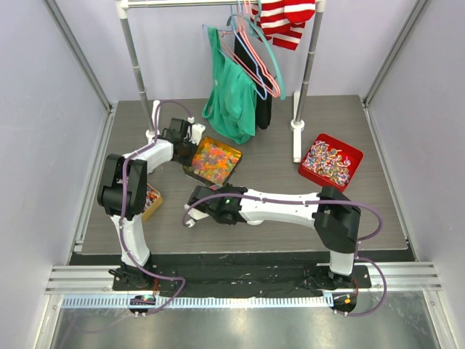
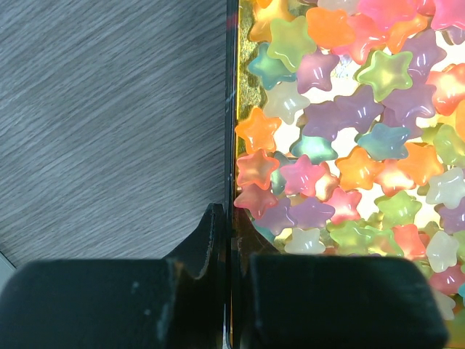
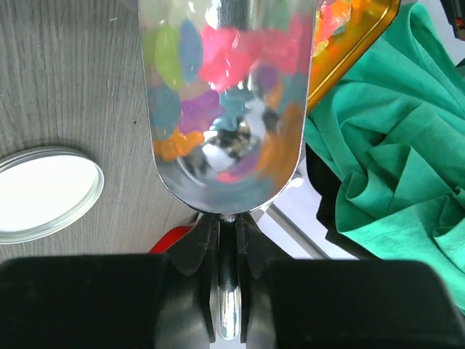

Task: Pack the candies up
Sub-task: Place the fake candies in the packing bottle.

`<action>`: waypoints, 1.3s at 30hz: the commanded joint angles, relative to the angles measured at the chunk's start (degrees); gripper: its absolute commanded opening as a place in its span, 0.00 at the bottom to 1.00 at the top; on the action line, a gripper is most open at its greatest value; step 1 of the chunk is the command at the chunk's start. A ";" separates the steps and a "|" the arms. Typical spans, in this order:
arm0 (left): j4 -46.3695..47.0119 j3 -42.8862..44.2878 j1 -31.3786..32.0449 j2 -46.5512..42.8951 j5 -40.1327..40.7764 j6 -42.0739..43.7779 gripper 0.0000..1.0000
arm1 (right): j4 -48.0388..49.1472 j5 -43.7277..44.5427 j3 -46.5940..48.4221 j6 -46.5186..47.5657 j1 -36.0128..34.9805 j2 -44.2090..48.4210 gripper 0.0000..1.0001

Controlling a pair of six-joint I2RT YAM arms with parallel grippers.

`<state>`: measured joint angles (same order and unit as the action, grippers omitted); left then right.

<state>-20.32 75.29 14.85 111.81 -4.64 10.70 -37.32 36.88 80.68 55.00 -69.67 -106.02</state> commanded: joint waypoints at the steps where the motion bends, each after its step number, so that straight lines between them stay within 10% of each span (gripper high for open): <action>1: 2.03 1.53 -0.09 0.34 0.43 0.55 0.00 | 2.34 4.16 1.23 2.83 -0.55 -0.33 0.01; 24: 2.12 1.36 -0.17 0.34 0.43 0.46 0.00 | 4.63 6.98 2.72 4.68 -0.73 0.46 0.01; 39: 3.35 0.56 -0.09 -4.58 1.65 1.34 0.00 | 10.32 7.50 2.90 8.01 12.62 1.79 0.01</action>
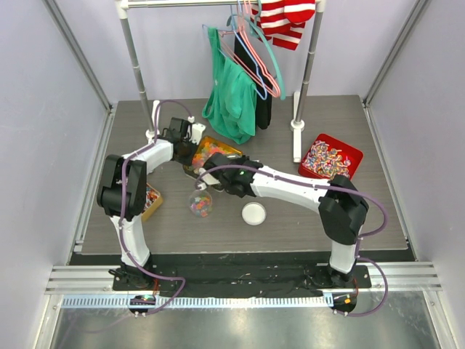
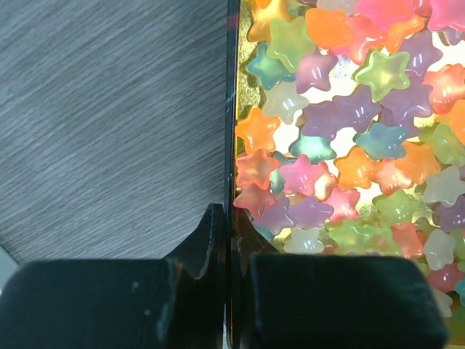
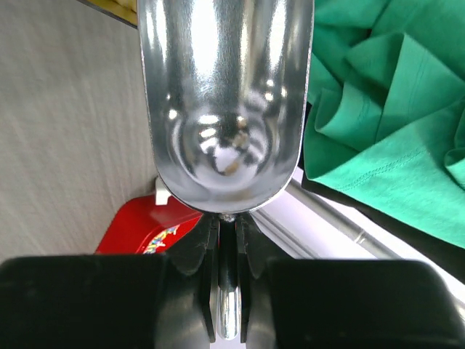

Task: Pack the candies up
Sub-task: Place the fake candies in the packing bottle, then scoop the fake candies from the storage box.

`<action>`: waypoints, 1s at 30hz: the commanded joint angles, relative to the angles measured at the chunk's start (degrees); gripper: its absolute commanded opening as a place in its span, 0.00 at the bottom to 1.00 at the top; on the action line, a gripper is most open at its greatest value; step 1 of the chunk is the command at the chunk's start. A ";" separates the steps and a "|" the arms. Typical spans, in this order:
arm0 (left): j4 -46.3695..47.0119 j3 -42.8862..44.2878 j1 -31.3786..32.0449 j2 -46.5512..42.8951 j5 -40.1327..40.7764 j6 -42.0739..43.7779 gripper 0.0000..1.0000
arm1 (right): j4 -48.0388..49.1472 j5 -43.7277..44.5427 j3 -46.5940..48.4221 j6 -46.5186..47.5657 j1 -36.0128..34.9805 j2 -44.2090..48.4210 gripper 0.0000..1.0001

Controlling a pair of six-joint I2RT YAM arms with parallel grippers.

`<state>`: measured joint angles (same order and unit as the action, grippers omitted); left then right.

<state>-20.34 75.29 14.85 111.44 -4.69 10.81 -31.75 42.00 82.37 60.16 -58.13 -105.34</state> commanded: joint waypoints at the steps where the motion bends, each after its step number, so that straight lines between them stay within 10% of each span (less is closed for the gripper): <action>1: 3.64 0.65 -0.09 -4.99 1.79 1.49 0.00 | 5.81 2.82 1.22 4.42 1.52 0.49 0.01; 30: 4.34 -0.84 0.79 -13.09 -3.75 3.52 0.00 | 24.20 8.90 0.16 23.42 4.08 -14.37 0.01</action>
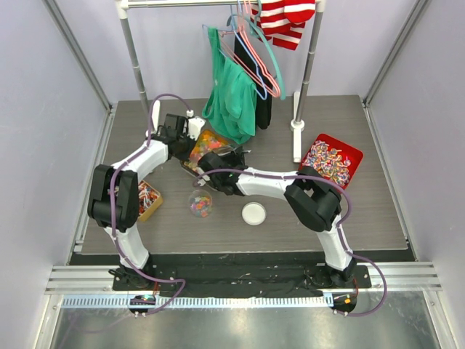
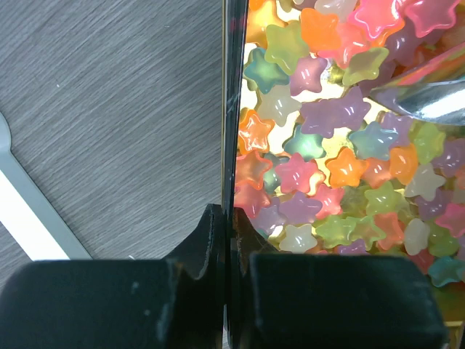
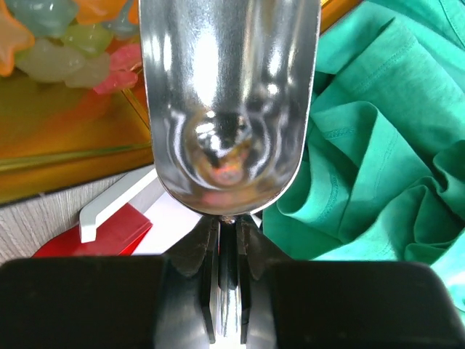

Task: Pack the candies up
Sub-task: Scoop the fake candies from the storage box.

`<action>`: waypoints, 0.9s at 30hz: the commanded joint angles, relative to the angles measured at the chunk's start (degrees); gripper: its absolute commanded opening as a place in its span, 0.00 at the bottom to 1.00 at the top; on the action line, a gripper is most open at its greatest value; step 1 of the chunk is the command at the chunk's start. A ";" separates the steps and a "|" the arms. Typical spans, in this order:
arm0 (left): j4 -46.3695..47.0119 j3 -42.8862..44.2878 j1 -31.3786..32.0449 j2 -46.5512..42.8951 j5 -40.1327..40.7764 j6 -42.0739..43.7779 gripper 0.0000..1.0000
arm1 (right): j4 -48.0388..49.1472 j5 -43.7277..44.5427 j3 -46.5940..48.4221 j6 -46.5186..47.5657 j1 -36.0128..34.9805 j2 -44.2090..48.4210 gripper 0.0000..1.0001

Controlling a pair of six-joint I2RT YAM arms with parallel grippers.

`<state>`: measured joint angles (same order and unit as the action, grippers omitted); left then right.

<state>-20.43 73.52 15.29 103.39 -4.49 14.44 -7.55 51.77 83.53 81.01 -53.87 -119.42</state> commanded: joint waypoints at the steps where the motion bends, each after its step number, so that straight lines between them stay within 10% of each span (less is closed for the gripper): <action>1: 4.43 1.10 0.36 -5.13 -3.95 -0.11 0.00 | -1.66 -1.75 -0.82 1.88 -0.62 0.06 0.01; 27: 4.43 0.75 0.53 -5.84 -4.12 -2.13 0.00 | -24.18 -19.16 17.46 -25.72 -2.73 -9.69 0.01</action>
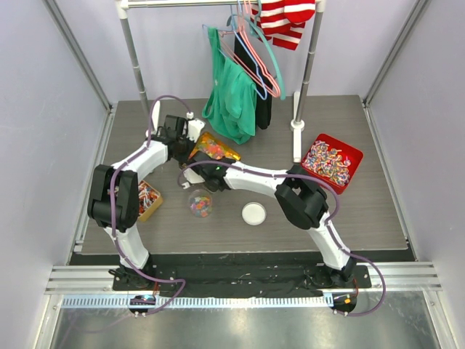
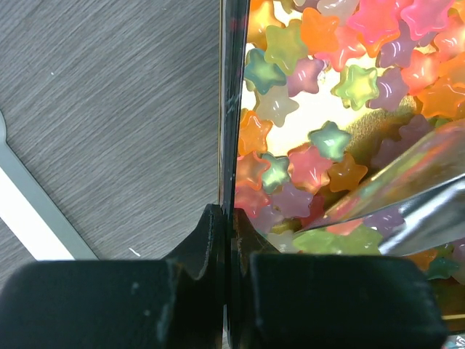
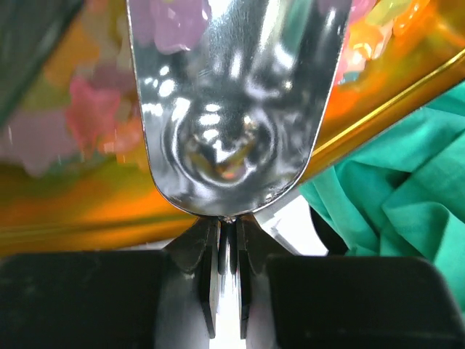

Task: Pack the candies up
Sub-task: Scoop the fake candies from the storage box.

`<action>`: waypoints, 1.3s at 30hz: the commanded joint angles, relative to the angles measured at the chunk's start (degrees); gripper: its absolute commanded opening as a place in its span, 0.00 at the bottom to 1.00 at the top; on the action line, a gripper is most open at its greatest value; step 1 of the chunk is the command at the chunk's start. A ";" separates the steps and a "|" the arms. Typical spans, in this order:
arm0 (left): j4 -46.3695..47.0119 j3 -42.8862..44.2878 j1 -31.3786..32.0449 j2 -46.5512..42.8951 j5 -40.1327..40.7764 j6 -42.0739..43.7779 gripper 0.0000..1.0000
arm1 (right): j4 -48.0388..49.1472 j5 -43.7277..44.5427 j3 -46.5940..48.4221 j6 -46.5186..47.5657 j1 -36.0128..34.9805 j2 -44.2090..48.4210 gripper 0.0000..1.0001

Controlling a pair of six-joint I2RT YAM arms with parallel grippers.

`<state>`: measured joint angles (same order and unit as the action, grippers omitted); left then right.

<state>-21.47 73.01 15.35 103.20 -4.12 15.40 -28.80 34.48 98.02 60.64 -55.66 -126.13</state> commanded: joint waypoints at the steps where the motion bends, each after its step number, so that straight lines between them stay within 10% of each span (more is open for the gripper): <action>1: 5.39 1.25 0.47 -5.90 -4.58 -3.09 0.00 | -2.93 -1.78 3.93 -6.14 -1.03 -3.94 0.01; 39: 6.53 -0.59 0.38 -4.94 -1.59 -2.83 0.00 | 6.04 -29.47 -12.32 -29.89 8.99 17.14 0.01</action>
<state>-21.15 71.40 16.36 101.73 -5.08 14.92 -23.05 6.57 85.82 31.03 -46.63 -113.49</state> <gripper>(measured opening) 0.035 0.156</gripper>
